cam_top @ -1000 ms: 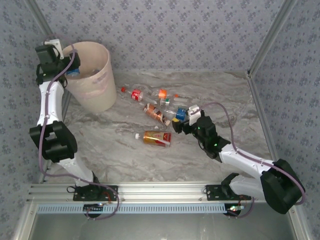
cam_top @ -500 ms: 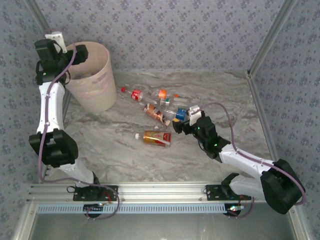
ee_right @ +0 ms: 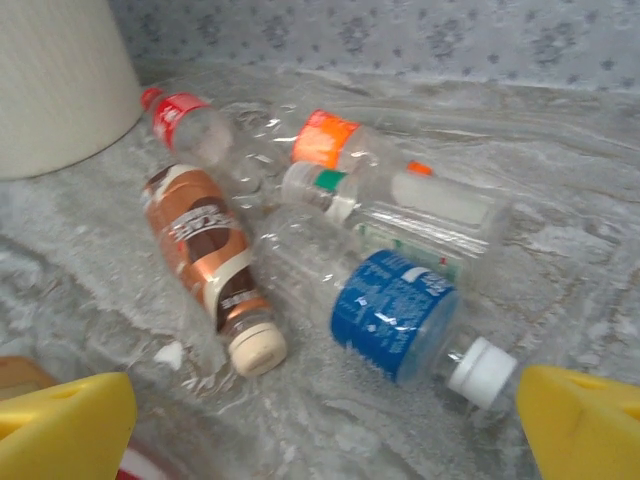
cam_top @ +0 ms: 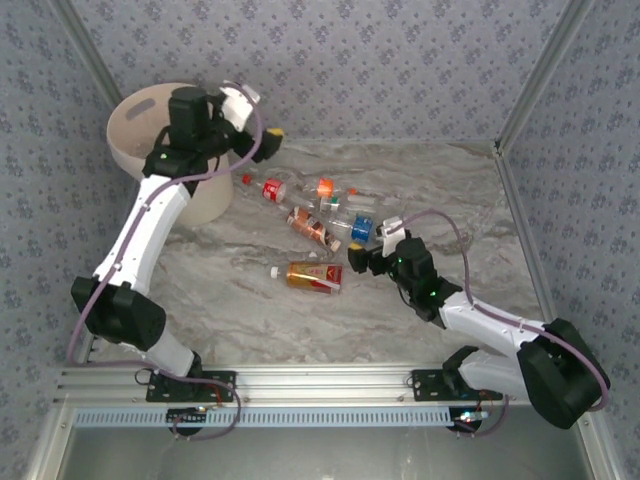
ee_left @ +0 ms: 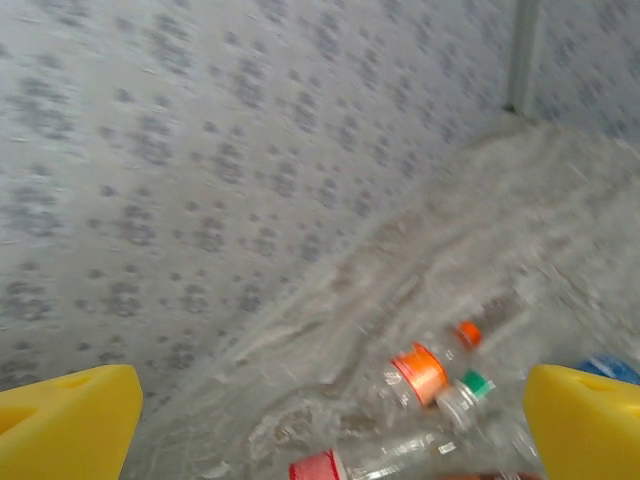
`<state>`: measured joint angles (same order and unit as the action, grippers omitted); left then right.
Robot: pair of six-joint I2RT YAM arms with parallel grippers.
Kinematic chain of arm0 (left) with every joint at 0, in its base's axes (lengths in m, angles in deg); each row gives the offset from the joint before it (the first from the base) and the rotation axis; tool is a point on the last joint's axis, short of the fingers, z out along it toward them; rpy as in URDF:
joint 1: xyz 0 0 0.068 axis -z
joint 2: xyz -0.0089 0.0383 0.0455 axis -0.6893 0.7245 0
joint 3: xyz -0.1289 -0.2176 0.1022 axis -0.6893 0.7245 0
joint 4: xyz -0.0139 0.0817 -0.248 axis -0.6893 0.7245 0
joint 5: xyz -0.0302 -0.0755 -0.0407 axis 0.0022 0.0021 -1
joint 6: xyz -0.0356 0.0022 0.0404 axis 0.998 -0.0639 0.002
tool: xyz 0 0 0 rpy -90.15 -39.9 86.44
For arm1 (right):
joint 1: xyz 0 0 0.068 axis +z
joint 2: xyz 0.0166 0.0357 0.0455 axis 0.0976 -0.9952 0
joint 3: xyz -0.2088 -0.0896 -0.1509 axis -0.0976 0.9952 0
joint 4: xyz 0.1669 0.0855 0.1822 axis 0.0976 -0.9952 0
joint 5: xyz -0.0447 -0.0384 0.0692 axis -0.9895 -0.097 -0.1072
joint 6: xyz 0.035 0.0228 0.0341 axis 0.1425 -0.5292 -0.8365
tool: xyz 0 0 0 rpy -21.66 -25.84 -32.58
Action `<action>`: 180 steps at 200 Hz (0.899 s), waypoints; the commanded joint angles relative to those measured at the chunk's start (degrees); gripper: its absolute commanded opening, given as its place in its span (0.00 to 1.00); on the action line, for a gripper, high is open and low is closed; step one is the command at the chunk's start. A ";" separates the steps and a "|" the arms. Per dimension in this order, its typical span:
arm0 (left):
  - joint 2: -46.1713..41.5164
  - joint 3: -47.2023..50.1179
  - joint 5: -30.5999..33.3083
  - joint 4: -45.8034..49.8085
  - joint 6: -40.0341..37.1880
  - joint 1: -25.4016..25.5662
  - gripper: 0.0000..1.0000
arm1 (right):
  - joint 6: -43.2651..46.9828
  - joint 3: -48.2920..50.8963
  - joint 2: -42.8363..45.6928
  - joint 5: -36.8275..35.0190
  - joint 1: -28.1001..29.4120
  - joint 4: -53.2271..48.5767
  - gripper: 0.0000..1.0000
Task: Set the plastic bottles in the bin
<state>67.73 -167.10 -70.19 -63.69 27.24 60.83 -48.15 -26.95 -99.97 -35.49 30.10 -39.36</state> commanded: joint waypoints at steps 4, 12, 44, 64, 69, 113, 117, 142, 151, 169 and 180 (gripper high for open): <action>-0.85 4.28 -5.45 6.02 -11.59 3.48 0.98 | 2.82 -0.08 -0.09 6.49 1.73 -2.20 1.00; -1.43 6.20 -3.70 6.89 -14.40 5.82 0.98 | 2.57 0.36 -0.33 6.46 2.25 -2.17 1.00; -2.23 10.59 -1.19 12.28 -18.15 11.58 0.98 | 3.66 1.14 -1.66 5.50 4.58 -4.52 1.00; -3.77 16.85 0.38 8.80 -17.51 14.33 0.98 | 6.02 1.15 -3.19 7.42 5.30 -5.63 1.00; -4.22 18.87 0.46 7.03 -17.35 14.88 0.98 | 6.49 1.10 -3.62 7.90 5.49 -5.68 1.00; -1.93 25.10 -1.96 9.19 -16.92 20.33 0.98 | 8.89 -0.09 -9.27 5.26 7.10 -5.41 1.00; -1.55 25.56 -2.57 9.34 -16.77 21.01 0.98 | 8.92 0.18 -9.70 5.05 7.06 -4.89 1.00; -0.03 29.64 1.71 4.41 -15.14 24.17 0.98 | 5.94 2.49 -11.34 5.03 6.14 0.44 1.00; 0.89 30.62 5.15 3.34 -15.32 24.77 0.98 | 5.94 2.20 -12.19 4.05 6.13 0.65 1.00; 3.34 31.39 7.93 1.33 -16.20 24.88 0.98 | 6.04 1.32 -13.82 1.72 6.16 0.19 1.00; 5.00 31.41 9.16 0.67 -16.77 25.46 0.98 | 5.72 1.31 -14.29 0.68 6.10 0.12 1.00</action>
<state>69.67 -136.41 -65.71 -59.53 11.81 85.99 -41.59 -25.22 -112.87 -31.11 36.48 -40.78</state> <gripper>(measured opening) 0.979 0.999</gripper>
